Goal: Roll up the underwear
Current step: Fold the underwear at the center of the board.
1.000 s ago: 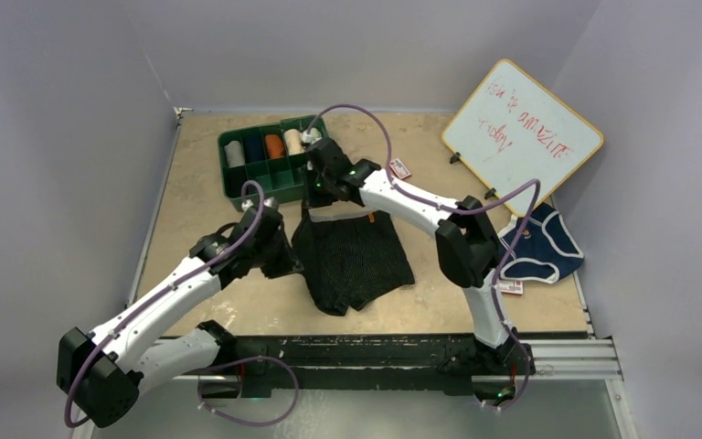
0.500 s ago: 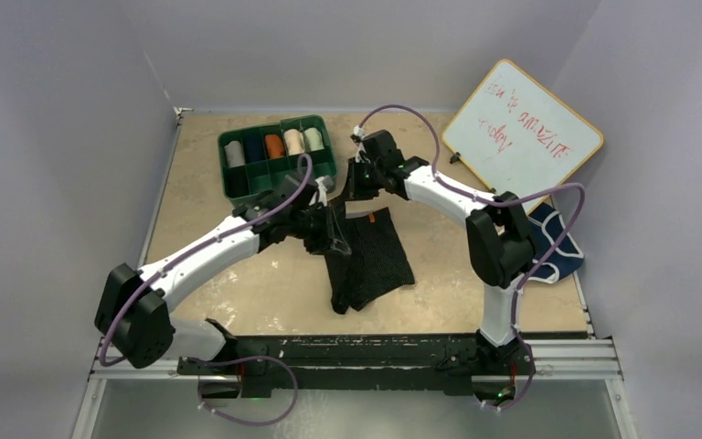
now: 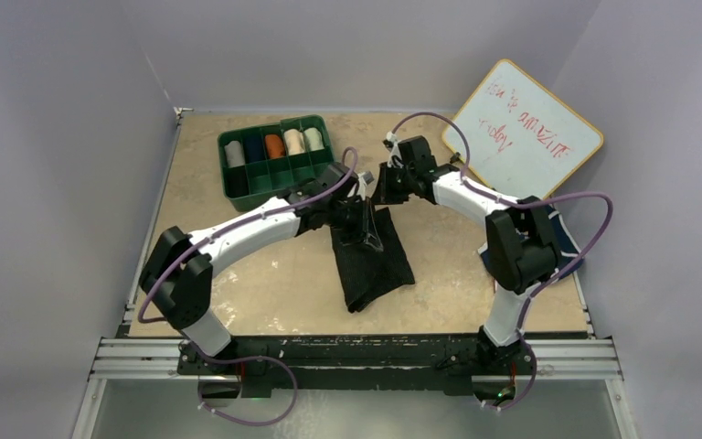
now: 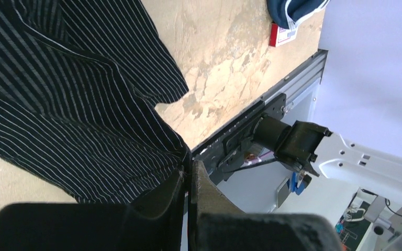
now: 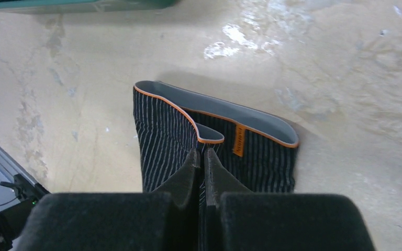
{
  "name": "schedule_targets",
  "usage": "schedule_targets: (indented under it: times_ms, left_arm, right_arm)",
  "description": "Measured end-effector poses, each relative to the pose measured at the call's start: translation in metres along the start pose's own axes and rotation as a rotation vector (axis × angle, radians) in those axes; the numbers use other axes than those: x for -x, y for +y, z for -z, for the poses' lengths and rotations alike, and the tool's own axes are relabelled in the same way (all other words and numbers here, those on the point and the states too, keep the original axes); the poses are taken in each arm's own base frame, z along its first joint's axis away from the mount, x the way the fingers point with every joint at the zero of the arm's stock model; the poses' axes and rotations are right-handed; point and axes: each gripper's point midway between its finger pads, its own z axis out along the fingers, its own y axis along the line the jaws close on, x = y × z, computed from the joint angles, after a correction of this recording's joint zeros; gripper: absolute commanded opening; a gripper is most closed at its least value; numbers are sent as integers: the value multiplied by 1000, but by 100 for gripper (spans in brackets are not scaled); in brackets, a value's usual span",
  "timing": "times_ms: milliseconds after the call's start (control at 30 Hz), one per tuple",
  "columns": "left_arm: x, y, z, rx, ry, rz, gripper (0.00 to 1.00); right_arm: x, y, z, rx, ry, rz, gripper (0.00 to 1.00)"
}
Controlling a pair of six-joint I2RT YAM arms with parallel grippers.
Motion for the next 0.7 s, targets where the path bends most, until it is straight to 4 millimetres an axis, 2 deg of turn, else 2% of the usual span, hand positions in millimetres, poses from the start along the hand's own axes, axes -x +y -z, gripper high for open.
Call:
schedule_targets:
  times_ms: [133, 333, 467, 700]
  left_arm:
    - [7, 3, -16, 19, 16, 7, 0]
    - [10, 10, -44, 49, 55, 15, 0]
    - [11, 14, -53, 61, 69, 9, 0]
    - [15, 11, -68, 44, 82, -5, 0]
  right_arm:
    - [-2, -18, 3, -5, 10, -9, 0]
    - [0, -29, 5, 5, 11, -5, 0]
    - [-4, -35, -1, 18, 28, 5, 0]
    - [-8, -55, -17, 2, 61, -4, 0]
